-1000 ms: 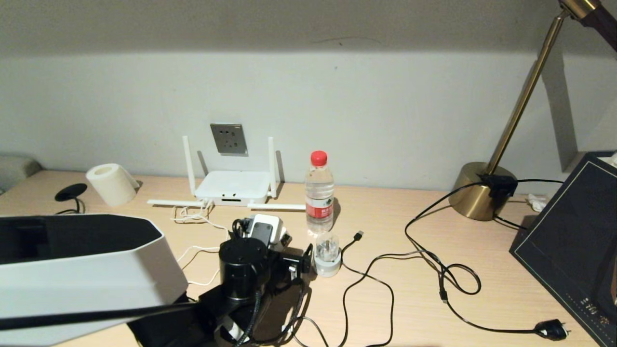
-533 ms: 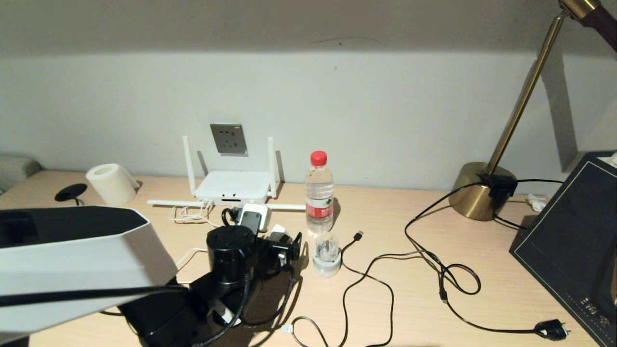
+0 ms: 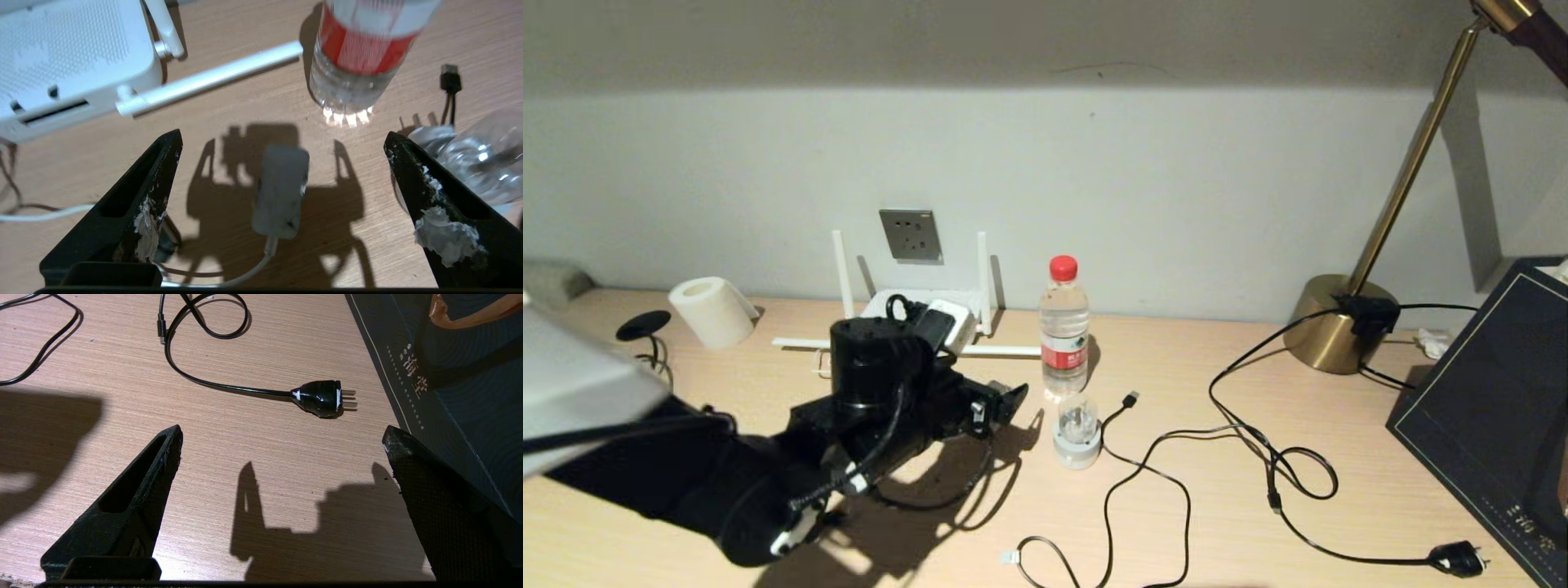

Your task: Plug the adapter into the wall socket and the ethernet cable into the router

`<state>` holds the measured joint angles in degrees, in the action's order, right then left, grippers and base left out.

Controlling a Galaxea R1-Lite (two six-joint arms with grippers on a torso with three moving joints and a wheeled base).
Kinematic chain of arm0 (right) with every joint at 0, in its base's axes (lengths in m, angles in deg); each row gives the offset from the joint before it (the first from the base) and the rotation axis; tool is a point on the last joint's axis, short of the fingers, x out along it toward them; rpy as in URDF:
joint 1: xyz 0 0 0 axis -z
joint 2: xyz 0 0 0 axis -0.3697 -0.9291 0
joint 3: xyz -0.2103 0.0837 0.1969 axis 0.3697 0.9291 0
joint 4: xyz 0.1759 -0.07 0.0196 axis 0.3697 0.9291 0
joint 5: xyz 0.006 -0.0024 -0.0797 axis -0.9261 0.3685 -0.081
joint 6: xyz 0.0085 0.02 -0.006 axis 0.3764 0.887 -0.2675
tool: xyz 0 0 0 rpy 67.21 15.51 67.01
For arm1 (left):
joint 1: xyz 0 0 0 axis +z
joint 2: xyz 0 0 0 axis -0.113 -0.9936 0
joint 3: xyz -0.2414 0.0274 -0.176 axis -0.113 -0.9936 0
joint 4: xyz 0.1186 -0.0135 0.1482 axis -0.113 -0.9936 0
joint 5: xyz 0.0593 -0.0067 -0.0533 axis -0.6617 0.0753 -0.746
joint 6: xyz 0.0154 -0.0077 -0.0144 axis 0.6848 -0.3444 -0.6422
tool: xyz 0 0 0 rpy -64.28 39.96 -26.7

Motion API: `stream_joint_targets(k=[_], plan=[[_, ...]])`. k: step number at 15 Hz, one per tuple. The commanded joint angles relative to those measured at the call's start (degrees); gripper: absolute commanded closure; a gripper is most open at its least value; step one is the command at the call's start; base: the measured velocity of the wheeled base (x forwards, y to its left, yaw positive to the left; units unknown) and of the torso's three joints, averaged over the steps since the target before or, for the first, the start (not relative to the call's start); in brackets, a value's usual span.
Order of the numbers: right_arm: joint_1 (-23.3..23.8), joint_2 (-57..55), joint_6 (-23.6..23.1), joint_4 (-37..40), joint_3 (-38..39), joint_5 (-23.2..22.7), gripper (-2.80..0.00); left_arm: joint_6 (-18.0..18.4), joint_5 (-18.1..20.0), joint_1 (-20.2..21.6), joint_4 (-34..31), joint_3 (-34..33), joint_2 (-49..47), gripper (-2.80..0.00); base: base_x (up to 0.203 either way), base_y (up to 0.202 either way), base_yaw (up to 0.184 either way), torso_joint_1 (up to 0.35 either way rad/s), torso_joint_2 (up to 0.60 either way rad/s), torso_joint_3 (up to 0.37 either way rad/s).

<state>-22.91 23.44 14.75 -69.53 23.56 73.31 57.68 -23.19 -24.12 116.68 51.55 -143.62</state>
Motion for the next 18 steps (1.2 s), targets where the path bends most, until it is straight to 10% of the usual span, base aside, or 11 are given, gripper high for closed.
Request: stream_joint_targets(k=[1, 18], plan=[[0.0, -0.1, -0.1, 0.0, 0.5, 0.0, -2.8, 0.1, 1.5, 1.4, -20.0, 7.7, 5.5, -2.8, 0.0, 0.0, 0.0, 0.0, 0.0, 0.0], [0.4, 14.3, -1.4, -0.2, 0.7, -0.7, -2.8, 1.0, 3.3, 0.8, -37.0, 19.2, -0.6, -2.8, 0.0, 0.0, 0.0, 0.0, 0.0, 0.0]])
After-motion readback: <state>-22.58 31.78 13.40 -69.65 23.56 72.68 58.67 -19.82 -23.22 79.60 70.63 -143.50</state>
